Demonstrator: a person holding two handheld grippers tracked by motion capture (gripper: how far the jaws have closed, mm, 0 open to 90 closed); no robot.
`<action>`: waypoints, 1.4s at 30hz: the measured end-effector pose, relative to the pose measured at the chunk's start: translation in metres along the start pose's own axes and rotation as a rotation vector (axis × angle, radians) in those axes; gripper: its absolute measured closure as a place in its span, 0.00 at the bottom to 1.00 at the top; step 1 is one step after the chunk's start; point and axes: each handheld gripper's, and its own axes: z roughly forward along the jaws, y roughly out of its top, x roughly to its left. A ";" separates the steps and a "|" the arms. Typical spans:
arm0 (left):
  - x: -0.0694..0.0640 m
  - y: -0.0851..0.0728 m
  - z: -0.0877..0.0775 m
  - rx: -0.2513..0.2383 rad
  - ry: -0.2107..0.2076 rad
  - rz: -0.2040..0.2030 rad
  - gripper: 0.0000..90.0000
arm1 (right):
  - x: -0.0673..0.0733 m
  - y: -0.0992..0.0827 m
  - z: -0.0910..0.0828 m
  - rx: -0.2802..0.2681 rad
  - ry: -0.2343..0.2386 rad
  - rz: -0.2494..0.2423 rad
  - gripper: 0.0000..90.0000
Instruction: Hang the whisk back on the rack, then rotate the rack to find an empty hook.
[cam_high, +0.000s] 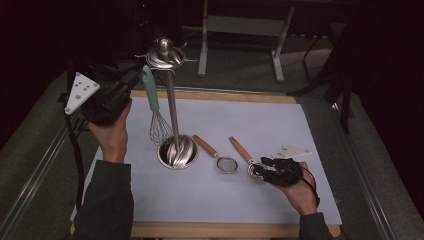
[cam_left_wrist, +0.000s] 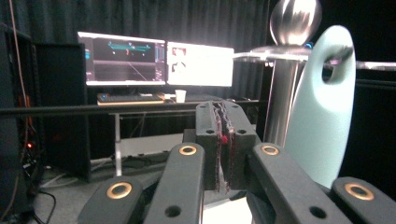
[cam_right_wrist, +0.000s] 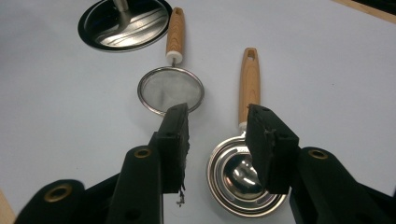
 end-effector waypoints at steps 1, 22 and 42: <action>0.001 -0.002 -0.001 0.004 0.000 0.001 0.96 | 0.000 0.000 0.000 -0.002 0.000 0.000 0.65; 0.013 -0.053 -0.005 0.143 0.043 -0.041 0.93 | 0.000 0.000 0.001 0.000 -0.002 -0.003 0.65; 0.020 -0.133 -0.020 0.344 0.098 -0.080 0.92 | 0.003 0.000 0.005 0.015 0.005 -0.010 0.65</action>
